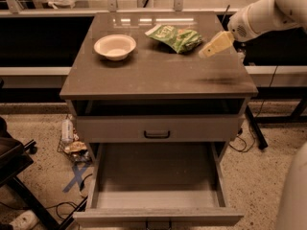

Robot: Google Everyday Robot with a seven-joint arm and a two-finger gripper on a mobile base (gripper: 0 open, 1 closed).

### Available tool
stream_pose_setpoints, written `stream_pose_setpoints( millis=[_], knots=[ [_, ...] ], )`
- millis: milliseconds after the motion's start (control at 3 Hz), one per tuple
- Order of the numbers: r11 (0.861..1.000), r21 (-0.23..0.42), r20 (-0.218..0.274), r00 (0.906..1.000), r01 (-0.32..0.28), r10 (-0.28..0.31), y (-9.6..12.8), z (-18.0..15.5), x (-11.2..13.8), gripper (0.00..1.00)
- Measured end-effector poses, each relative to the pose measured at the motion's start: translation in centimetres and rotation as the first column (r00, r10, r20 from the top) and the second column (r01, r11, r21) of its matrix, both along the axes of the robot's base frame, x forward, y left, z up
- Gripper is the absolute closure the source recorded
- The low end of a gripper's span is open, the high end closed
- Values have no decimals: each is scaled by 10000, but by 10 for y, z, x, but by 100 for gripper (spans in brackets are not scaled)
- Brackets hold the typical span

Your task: Place green jalapeno chip bag into middle drawer

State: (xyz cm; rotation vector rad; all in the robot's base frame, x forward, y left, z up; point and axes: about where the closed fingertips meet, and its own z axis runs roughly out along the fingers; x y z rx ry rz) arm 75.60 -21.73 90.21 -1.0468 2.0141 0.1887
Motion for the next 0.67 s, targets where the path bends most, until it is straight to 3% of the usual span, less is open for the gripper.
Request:
stream_pose_setpoints(
  millis=[333,667],
  knots=[
    [9945,1047,444,9990,-65,19,16,-11,44,0],
    [9777,2069,836,9963,-370,200,36,-17,79,0]
  ],
)
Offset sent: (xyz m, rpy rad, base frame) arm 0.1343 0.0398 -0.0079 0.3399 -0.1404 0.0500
